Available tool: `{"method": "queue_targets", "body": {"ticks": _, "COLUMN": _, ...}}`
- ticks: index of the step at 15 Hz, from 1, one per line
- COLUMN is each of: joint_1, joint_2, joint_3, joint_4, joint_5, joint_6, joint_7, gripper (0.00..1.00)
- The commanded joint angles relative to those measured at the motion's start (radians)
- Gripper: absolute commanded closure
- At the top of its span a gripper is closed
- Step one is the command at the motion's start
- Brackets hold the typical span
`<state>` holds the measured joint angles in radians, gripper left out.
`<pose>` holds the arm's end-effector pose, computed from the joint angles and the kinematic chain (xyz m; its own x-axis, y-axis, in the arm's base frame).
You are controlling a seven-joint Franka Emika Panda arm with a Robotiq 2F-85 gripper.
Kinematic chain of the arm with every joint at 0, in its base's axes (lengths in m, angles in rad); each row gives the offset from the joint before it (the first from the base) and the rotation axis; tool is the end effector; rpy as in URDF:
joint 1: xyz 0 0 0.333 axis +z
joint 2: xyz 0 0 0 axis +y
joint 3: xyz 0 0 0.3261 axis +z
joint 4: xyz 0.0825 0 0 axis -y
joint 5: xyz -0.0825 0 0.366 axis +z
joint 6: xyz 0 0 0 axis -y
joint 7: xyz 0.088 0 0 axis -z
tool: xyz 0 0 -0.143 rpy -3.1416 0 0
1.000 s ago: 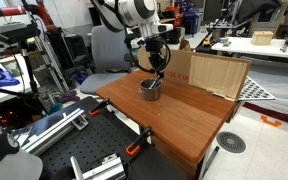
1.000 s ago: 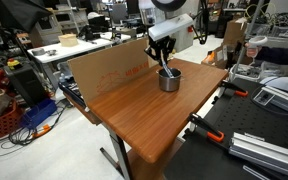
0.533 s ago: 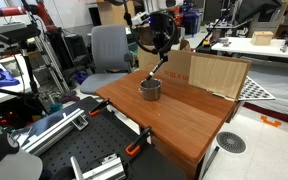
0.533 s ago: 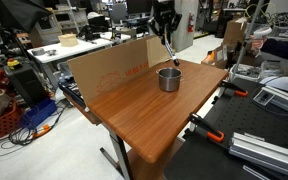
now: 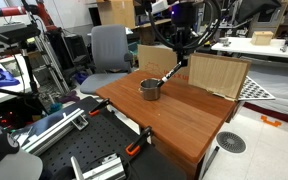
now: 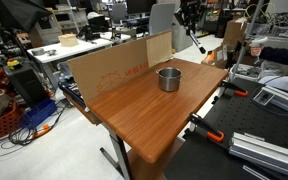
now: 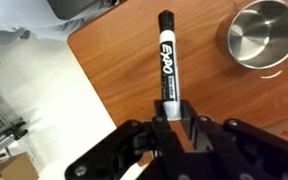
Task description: Put the marker on the desk
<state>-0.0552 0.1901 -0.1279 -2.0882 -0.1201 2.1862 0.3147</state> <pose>0.5388 -0.1070 0.3134 0.9090 -0.4131 -0.0550 -0.4028 -0.9047 0.1389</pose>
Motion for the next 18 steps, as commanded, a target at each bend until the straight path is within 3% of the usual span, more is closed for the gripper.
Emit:
{"method": "queue_targets", "body": {"ticks": 1, "joint_1": -0.043, "joint_2": 0.056, "joint_3": 0.008, "joint_4": 0.032, "joint_5": 0.087, "joint_6": -0.007, "joint_7": -0.117, "gripper": 0.95}}
{"method": "queue_targets", "body": {"ticks": 18, "joint_1": -0.072, "joint_2": 0.426, "joint_3": 0.010, "joint_4": 0.260, "joint_5": 0.141, "joint_6": 0.027, "joint_7": -0.126, "gripper": 0.95}}
